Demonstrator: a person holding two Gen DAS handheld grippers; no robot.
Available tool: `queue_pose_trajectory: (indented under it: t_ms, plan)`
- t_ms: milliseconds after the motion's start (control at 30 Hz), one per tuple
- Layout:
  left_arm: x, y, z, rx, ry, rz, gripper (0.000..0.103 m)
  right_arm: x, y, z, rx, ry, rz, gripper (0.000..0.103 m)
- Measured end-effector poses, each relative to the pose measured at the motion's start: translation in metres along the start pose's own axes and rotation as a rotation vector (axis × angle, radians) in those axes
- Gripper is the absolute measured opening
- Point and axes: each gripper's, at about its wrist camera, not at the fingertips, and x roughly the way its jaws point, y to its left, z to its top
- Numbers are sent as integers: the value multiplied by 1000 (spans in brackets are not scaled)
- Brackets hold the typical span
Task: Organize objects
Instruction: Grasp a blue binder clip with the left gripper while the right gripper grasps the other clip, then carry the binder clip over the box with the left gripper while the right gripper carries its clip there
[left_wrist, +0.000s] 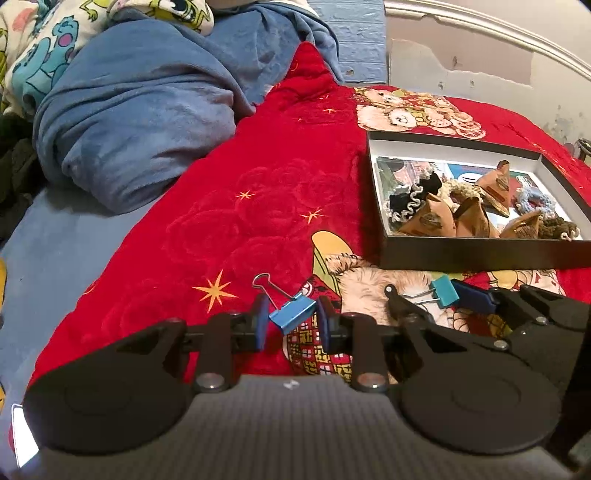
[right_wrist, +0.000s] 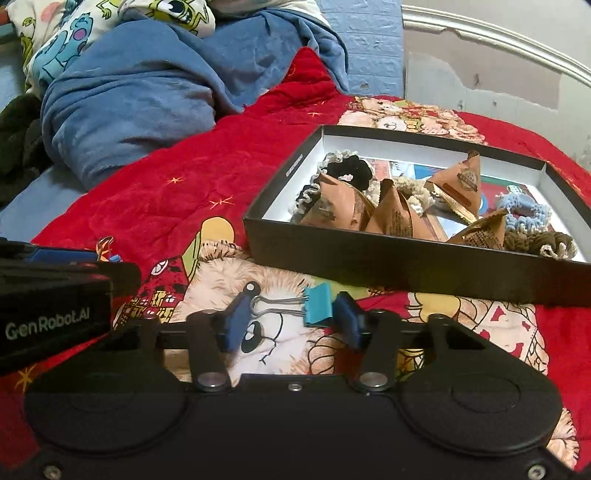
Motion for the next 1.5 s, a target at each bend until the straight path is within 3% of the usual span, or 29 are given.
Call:
queue_pose_trajectory:
  t_ms: [800, 1000, 1333, 1500]
  plan:
    - [2, 3, 4, -7, -14, -10, 31, -7, -16, 10, 95, 2, 40, 47]
    - [-9, 5, 10, -34, -76, -49, 31, -23, -22, 18, 91, -58, 25, 47]
    - [-8, -6, 24, -46, -176, -115, 31, -49, -56, 40, 203, -150, 35, 46]
    - [0, -20, 40, -49, -265, -247, 31, -59, -84, 55, 263, -197, 10, 46]
